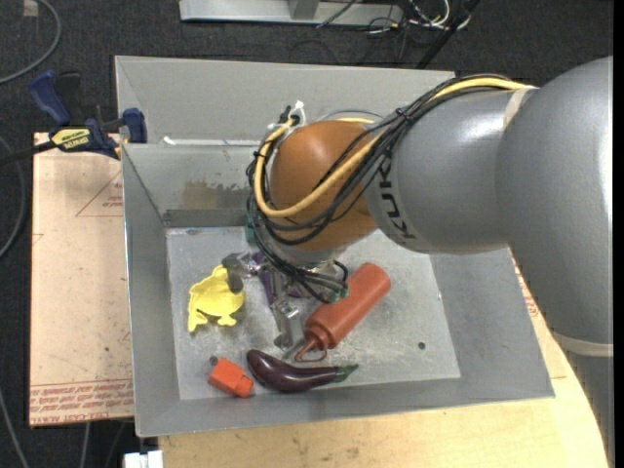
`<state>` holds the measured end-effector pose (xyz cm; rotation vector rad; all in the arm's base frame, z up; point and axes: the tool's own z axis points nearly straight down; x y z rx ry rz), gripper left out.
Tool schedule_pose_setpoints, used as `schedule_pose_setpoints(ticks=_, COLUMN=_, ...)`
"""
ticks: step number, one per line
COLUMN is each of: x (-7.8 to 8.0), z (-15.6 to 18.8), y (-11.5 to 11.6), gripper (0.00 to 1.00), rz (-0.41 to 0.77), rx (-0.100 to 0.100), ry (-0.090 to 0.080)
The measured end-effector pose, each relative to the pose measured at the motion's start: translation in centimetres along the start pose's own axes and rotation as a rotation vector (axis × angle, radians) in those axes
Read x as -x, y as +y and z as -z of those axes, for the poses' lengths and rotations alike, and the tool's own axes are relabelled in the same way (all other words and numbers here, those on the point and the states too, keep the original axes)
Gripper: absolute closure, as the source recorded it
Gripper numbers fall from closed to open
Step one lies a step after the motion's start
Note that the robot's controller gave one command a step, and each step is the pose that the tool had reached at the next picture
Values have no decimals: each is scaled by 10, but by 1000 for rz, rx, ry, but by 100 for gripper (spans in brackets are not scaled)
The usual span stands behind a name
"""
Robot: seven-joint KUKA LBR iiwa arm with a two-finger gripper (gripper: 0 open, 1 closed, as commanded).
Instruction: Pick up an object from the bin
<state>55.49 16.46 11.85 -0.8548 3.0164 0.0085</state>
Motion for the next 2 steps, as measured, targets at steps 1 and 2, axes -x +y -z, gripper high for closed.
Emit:
schedule_pose_setpoints(ticks=1, x=-1, z=0, y=0, gripper=0, rz=0, rx=1, ry=2)
schedule_pose_setpoints(ticks=2, x=-15, z=-48, y=1, gripper=100, rz=21, rx=2, ry=-3)
